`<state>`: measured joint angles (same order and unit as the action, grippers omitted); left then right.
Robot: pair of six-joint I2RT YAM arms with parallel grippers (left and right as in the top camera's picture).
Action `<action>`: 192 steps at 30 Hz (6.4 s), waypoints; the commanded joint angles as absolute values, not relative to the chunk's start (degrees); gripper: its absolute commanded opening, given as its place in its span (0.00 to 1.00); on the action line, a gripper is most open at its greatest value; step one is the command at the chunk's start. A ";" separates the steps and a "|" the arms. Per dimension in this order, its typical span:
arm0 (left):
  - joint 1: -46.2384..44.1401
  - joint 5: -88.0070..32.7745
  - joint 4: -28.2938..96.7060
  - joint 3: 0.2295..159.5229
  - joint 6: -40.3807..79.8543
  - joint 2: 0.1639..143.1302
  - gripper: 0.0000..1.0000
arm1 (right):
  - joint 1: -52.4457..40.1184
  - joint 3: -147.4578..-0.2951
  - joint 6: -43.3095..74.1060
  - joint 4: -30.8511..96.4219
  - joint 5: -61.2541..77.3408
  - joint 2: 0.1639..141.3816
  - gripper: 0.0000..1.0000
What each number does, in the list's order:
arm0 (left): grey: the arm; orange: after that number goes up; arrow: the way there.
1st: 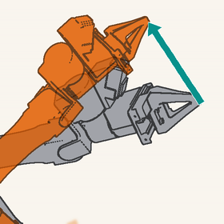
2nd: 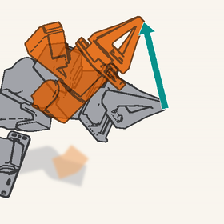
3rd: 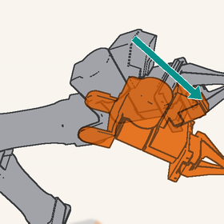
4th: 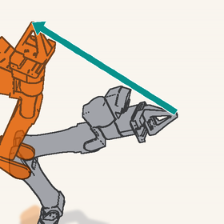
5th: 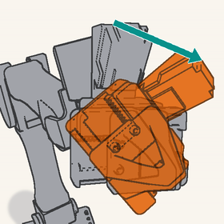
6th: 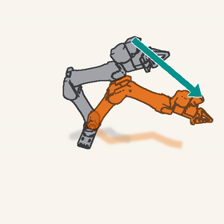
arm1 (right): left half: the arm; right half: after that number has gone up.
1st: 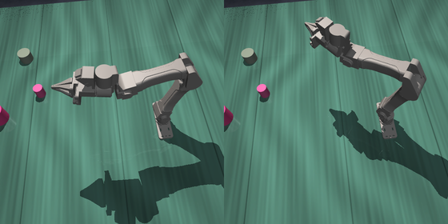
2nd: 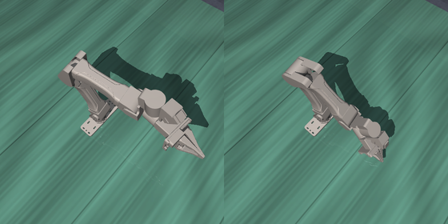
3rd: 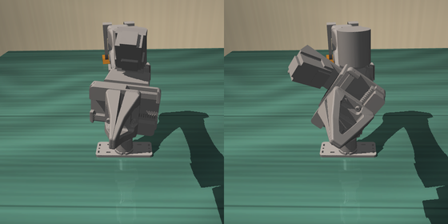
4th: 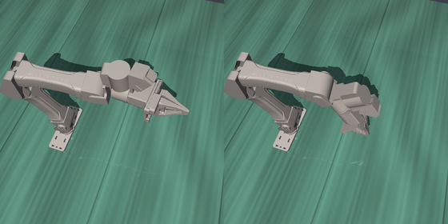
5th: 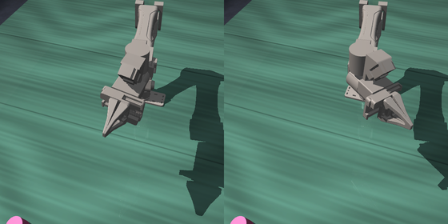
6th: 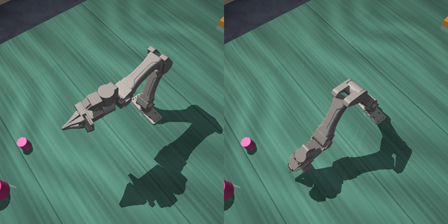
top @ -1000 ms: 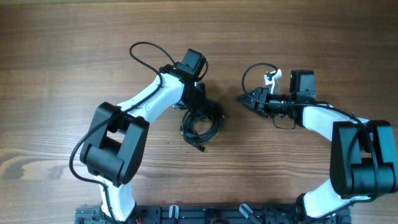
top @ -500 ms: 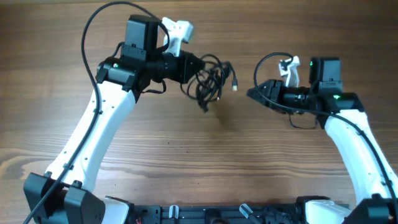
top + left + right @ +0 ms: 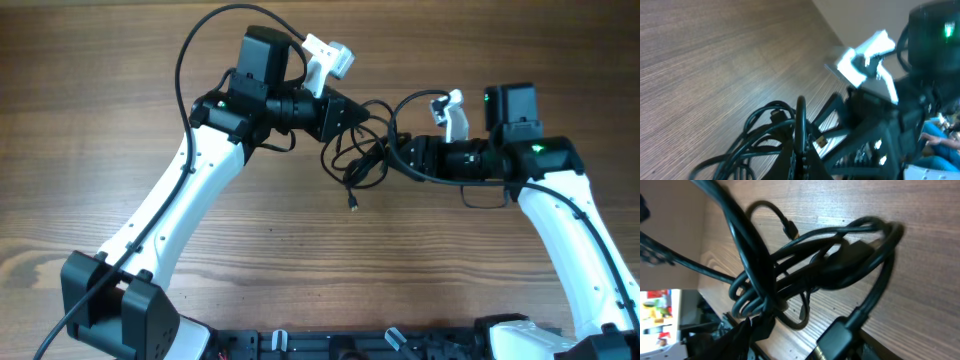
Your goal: Untangle cables
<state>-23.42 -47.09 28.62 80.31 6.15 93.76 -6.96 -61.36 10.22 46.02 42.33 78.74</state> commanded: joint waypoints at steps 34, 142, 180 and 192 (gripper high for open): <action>-23.42 -48.62 31.55 80.79 21.93 93.76 0.04 | -10.50 -61.28 5.98 33.45 39.88 80.18 0.17; -16.16 3.25 46.85 80.79 32.23 92.79 0.04 | -6.68 -58.37 23.24 39.24 -1.10 91.94 0.04; -23.70 -28.91 43.16 75.64 32.88 94.83 0.84 | -6.72 -58.37 57.87 -7.40 69.41 91.96 0.04; -23.68 -16.84 21.30 67.42 26.50 96.14 1.00 | -6.90 -58.37 89.67 -35.59 75.99 91.94 0.04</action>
